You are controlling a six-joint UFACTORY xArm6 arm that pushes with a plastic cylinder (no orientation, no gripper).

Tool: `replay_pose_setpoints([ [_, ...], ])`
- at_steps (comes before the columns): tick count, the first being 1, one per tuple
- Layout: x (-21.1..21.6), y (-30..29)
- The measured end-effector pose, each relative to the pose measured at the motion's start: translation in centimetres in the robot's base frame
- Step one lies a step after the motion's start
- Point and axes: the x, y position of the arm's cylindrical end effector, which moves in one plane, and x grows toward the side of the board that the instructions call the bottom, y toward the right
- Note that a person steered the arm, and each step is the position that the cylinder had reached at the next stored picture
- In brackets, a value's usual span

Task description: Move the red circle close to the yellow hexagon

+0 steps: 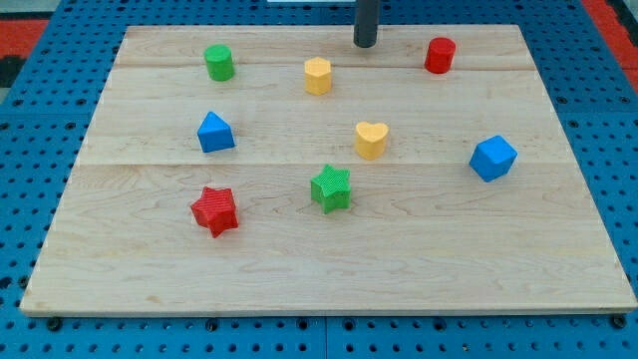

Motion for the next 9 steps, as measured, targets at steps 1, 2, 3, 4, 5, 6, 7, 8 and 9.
replay_pose_setpoints([
  [1,-0.1,0.0],
  [2,-0.6,0.5],
  [3,-0.9,5.9],
  [4,-0.9,13.2],
  [5,-0.9,17.9],
  [6,-0.8,16.2],
  [7,0.2,10.8],
  [8,1.4,8.3],
  [9,1.3,10.0],
])
